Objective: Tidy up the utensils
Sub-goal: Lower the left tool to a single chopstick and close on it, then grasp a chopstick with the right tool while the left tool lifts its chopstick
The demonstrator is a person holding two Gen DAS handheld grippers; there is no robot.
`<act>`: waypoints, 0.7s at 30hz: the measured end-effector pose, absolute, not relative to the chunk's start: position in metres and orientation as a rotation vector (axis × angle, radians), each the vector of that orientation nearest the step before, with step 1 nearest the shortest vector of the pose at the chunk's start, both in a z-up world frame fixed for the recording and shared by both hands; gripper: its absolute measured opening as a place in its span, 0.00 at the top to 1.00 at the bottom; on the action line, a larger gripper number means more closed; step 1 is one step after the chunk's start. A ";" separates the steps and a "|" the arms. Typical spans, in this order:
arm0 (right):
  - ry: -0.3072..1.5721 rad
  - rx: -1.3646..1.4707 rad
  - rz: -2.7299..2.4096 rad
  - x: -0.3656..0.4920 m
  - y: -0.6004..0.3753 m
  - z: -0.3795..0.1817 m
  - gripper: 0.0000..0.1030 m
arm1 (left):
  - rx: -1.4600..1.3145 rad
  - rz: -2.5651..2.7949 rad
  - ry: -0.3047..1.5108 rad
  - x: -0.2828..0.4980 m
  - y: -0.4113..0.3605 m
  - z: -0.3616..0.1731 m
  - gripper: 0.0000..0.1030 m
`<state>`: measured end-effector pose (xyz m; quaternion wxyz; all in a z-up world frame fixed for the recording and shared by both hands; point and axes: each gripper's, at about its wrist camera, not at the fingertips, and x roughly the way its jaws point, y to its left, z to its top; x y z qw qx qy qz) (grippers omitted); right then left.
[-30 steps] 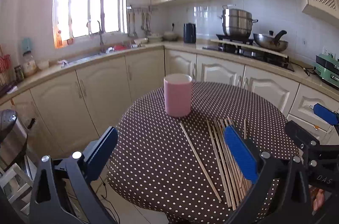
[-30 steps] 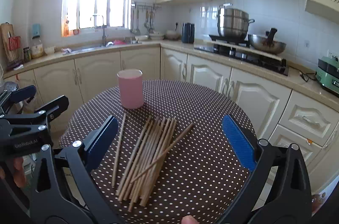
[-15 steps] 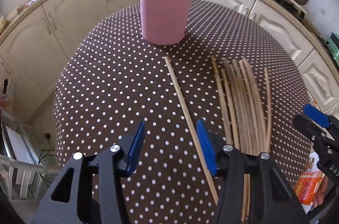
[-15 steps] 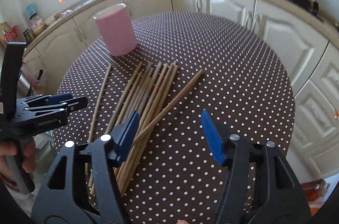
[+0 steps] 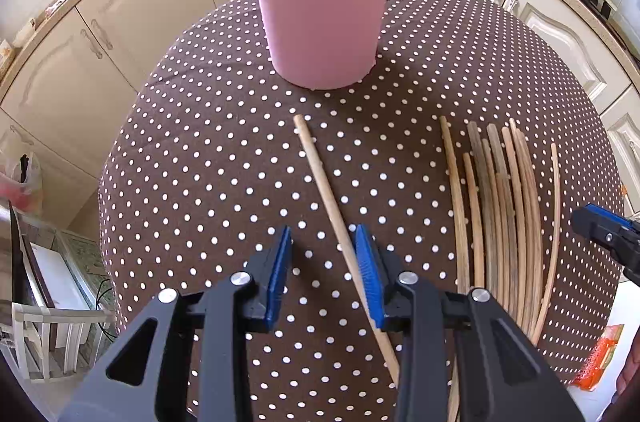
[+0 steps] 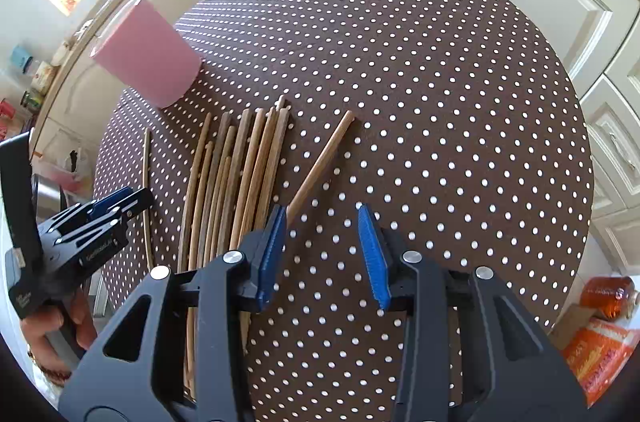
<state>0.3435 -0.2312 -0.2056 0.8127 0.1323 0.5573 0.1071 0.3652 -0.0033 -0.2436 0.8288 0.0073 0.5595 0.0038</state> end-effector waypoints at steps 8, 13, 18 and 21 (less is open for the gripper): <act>1.282 0.220 0.143 0.372 -0.208 -0.215 0.70 | 0.031 -0.003 1.176 0.370 -0.016 -0.251 0.69; 1.284 0.171 0.093 0.385 -0.194 -0.218 0.79 | 0.015 -0.021 1.166 0.366 0.002 -0.241 0.89; 1.269 0.124 0.070 0.390 -0.180 -0.222 0.91 | -0.011 -0.047 1.159 0.364 0.010 -0.241 0.94; 1.249 0.153 0.096 0.387 -0.183 -0.223 0.93 | -0.075 -0.107 1.145 0.362 0.016 -0.240 0.95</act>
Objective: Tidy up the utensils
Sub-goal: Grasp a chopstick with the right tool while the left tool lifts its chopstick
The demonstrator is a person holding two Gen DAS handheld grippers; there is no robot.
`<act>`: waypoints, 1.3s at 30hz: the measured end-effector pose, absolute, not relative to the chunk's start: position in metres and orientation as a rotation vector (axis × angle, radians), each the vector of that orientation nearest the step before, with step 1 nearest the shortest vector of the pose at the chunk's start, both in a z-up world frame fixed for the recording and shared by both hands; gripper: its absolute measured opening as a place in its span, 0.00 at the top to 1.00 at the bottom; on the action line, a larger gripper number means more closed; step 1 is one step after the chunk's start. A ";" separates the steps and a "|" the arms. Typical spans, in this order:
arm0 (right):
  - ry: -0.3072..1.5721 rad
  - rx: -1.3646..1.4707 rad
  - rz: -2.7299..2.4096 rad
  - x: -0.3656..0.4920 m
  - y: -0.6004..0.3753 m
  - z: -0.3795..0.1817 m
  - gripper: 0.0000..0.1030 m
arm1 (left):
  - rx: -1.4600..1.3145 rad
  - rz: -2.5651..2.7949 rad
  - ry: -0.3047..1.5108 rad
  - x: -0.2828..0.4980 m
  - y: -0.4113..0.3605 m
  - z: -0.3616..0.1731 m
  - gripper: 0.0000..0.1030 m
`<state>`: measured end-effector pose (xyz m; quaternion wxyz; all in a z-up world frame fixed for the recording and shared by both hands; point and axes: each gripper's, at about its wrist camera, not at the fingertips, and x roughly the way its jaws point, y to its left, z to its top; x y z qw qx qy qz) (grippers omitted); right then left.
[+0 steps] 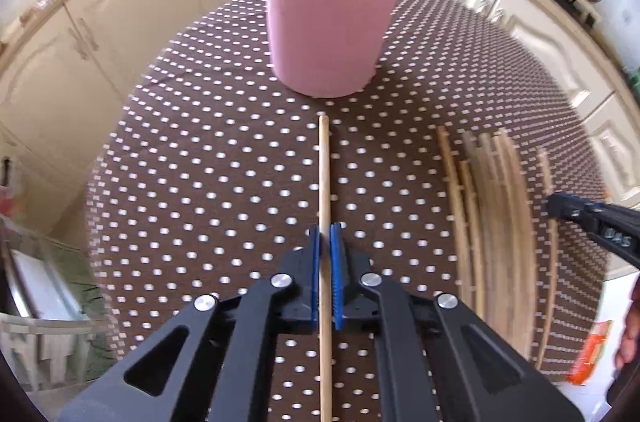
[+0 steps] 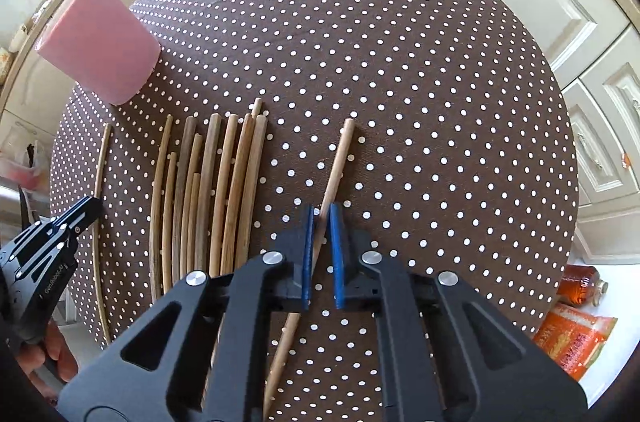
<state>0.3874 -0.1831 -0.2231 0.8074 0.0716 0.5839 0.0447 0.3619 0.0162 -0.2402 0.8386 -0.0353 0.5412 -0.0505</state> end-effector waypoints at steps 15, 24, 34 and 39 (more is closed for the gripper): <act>0.920 0.239 0.379 0.332 -0.216 -0.158 0.95 | -0.153 -0.302 0.745 0.318 0.035 -0.150 0.95; 0.718 0.281 0.539 0.329 -0.200 -0.097 0.95 | -0.123 -0.325 0.455 0.321 0.012 -0.090 0.95; 0.449 0.237 0.550 0.363 -0.159 -0.027 0.95 | -0.121 -0.198 0.144 0.357 0.014 -0.052 0.95; 0.332 0.202 0.547 0.386 -0.139 -0.008 0.95 | -0.145 -0.164 0.066 0.389 0.021 -0.044 0.95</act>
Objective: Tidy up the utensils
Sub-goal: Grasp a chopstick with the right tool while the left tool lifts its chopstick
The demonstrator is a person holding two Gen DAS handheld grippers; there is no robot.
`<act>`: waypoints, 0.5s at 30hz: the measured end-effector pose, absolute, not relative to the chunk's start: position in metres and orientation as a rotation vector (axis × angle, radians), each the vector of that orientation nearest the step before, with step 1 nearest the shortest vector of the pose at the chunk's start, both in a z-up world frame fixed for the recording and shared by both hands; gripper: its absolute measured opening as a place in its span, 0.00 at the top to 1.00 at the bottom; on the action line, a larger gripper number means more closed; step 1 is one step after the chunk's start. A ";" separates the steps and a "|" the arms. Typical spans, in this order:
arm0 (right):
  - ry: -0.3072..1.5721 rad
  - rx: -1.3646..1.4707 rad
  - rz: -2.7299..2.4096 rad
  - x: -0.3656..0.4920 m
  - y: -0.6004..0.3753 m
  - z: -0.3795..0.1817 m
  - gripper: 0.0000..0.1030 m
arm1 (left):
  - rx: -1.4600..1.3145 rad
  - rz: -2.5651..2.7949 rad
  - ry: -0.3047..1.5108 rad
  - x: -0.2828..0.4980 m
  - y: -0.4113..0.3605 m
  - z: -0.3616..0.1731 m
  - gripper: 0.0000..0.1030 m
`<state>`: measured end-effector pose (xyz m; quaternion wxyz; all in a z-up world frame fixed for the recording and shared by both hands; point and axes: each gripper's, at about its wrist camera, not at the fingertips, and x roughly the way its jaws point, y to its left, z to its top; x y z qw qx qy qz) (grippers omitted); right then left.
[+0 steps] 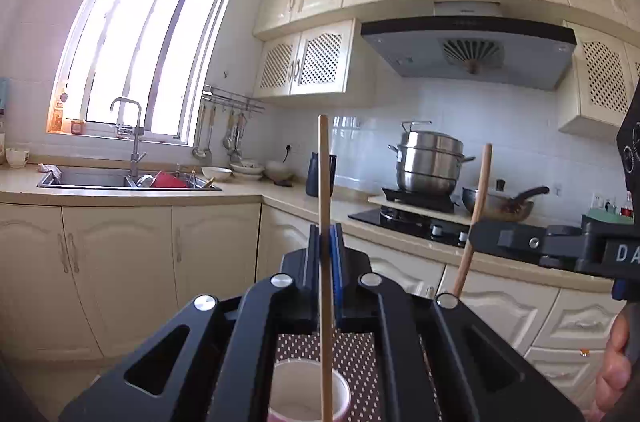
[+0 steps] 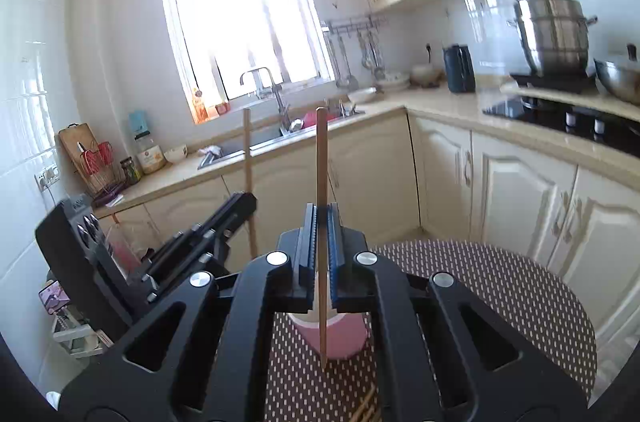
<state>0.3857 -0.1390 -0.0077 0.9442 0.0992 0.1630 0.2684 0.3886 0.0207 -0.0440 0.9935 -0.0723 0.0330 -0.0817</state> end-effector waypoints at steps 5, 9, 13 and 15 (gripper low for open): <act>0.287 0.199 0.532 0.412 -0.125 -0.006 0.95 | -0.192 -0.153 0.030 0.411 0.030 -0.047 0.95; 0.280 0.201 0.530 0.426 -0.117 -0.016 0.95 | -0.179 -0.111 0.013 0.425 0.034 -0.058 0.94; 0.306 0.188 0.537 0.433 -0.110 -0.029 0.95 | -0.186 -0.099 0.044 0.438 0.039 -0.072 0.94; 0.327 0.173 0.532 0.434 -0.107 -0.038 0.95 | -0.186 -0.098 0.067 0.442 0.039 -0.080 0.94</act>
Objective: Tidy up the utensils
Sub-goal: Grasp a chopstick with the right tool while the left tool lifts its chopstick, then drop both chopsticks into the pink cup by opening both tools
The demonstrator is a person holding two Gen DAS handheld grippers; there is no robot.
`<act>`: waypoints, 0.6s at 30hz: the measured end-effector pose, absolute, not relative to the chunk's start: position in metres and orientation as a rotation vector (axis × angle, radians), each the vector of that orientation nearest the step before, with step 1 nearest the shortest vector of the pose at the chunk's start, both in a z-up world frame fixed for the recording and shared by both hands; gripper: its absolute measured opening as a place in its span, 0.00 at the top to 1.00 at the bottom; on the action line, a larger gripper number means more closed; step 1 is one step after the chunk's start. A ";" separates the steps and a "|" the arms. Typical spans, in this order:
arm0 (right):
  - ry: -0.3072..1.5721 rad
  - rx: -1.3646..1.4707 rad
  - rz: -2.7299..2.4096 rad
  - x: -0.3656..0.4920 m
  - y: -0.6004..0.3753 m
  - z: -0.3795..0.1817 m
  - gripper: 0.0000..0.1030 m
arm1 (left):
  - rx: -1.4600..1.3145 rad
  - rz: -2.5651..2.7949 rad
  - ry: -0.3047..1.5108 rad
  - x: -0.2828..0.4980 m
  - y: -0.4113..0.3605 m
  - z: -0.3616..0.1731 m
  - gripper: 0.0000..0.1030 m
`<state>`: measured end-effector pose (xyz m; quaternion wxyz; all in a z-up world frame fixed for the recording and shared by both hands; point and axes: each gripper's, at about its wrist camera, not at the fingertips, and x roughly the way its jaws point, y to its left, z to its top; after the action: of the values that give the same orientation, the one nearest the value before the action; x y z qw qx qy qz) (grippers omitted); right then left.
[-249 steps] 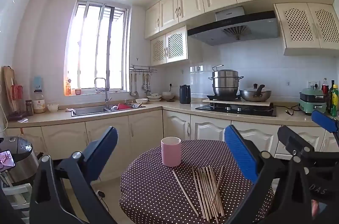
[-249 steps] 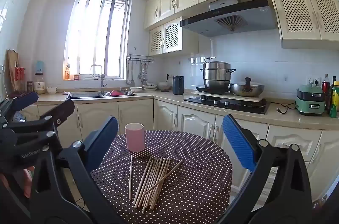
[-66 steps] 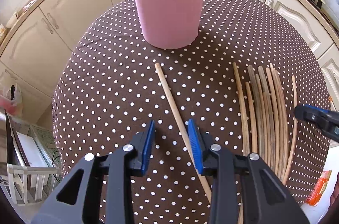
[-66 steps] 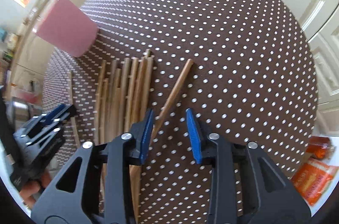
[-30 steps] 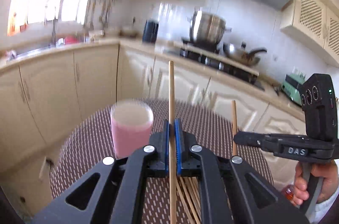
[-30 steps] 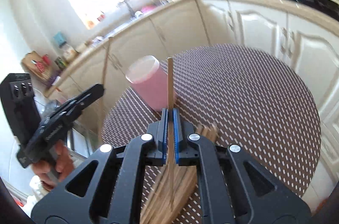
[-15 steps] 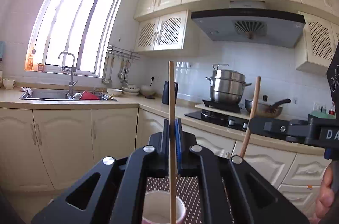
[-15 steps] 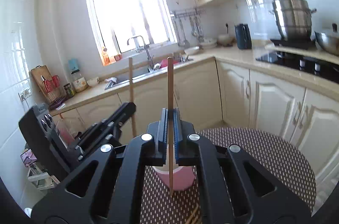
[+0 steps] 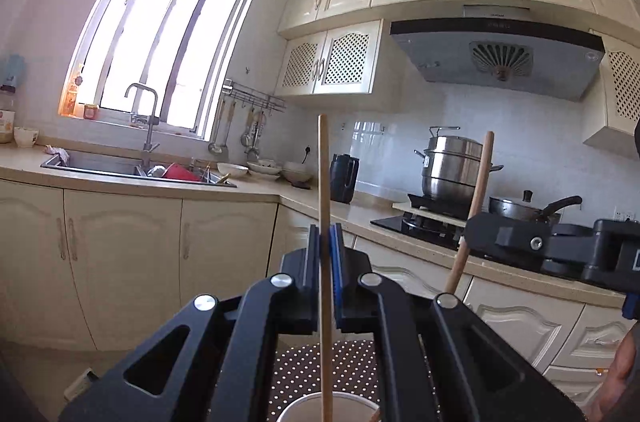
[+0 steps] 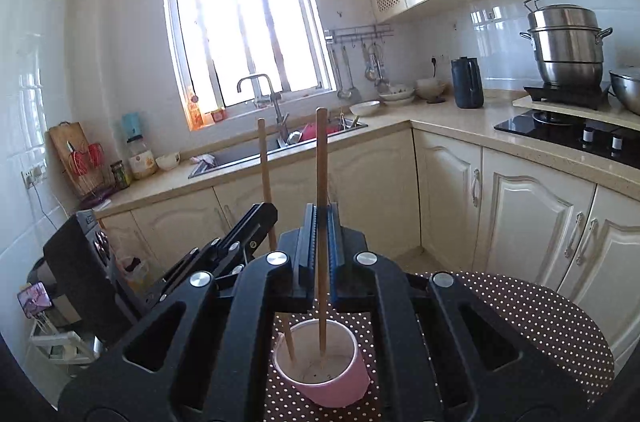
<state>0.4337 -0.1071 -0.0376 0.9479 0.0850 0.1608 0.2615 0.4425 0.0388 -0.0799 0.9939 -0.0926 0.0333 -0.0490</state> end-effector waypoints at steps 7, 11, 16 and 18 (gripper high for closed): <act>0.416 0.168 0.515 0.434 -0.106 -0.068 0.94 | -0.133 -0.104 0.132 0.435 0.034 -0.105 0.94; 0.440 0.168 0.489 0.430 -0.106 -0.073 0.89 | -0.114 -0.112 0.170 0.426 0.034 -0.106 0.83; 0.417 0.168 0.448 0.415 -0.112 -0.072 0.46 | -0.108 -0.102 0.192 0.405 0.039 -0.104 0.56; 0.419 0.170 0.435 0.409 -0.116 -0.071 0.46 | -0.096 -0.101 0.203 0.395 0.040 -0.101 0.56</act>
<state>0.4089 -0.1155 -0.0710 0.9511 0.0838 0.2062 0.2140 0.3952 0.0396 -0.1015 0.9924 -0.0479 0.1013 -0.0503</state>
